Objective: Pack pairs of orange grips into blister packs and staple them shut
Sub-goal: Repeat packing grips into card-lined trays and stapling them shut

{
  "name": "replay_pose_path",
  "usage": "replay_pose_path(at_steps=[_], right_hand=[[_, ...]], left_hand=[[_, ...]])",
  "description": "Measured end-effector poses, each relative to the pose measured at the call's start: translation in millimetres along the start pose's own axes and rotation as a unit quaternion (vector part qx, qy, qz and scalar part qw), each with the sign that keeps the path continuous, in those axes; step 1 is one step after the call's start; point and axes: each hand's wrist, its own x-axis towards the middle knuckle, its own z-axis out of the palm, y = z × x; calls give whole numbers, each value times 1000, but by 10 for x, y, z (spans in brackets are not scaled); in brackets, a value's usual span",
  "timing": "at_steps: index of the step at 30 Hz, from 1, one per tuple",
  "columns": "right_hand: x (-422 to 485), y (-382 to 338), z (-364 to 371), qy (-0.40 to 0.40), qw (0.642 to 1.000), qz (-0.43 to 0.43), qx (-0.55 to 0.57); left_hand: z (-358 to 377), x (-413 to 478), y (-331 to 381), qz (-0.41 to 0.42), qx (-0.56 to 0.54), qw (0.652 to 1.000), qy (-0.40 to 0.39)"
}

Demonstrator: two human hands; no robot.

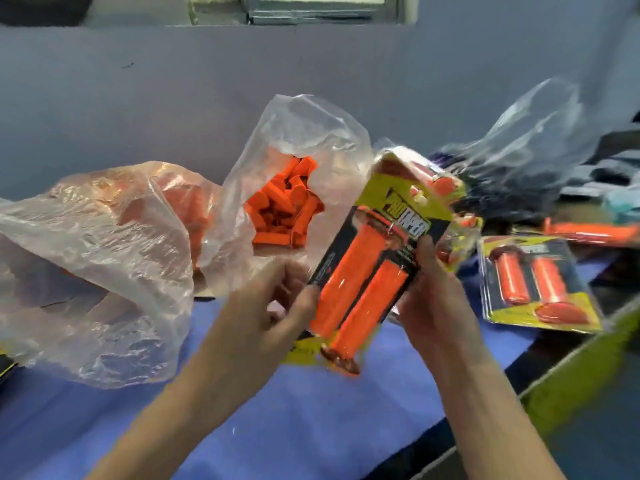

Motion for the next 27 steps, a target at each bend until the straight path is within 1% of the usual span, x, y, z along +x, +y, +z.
replay_pose_path(at_steps=[1,3,4,6,8,9,10,11,13,15,17,20,23,26,27], right_hand=[[94,-146,15,6,1000,-26,-7],[338,-452,75,45,996,-76,-23],[474,-591,123,69,993,-91,-32],[743,-811,234,100,989,-99,-54],[987,-977,356,99,988,-97,-62],[1099,-1039,409,86,991,-93,-52],[1222,-1088,455,71,993,-88,-33],[1335,-1128,487,59,995,-82,-16],[1547,-1160,498,31,998,-60,-2],[1715,-1109,445,8,1000,-10,14],[1844,-997,358,11,999,37,32],[1982,-833,222,7,996,78,44],[2092,-805,163,11,994,88,57],[2144,-830,165,23,996,79,16],[2148,-843,158,26,997,77,-5]], left_hand=[[89,206,105,51,50,997,20],[250,697,365,145,125,978,87],[322,962,486,189,154,962,122],[465,1499,680,270,223,918,187],[605,2018,761,312,315,863,243],[671,2257,743,321,359,839,252],[738,2487,682,320,400,823,244],[810,2693,582,311,436,815,221],[936,2995,324,281,480,816,157],[1071,3158,43,260,484,829,103],[1205,3235,-206,244,485,838,56],[1355,3329,-456,218,489,844,32],[1465,3438,-535,194,482,855,7],[1498,3546,-552,164,467,868,-53],[1504,3573,-558,152,470,867,-64]])
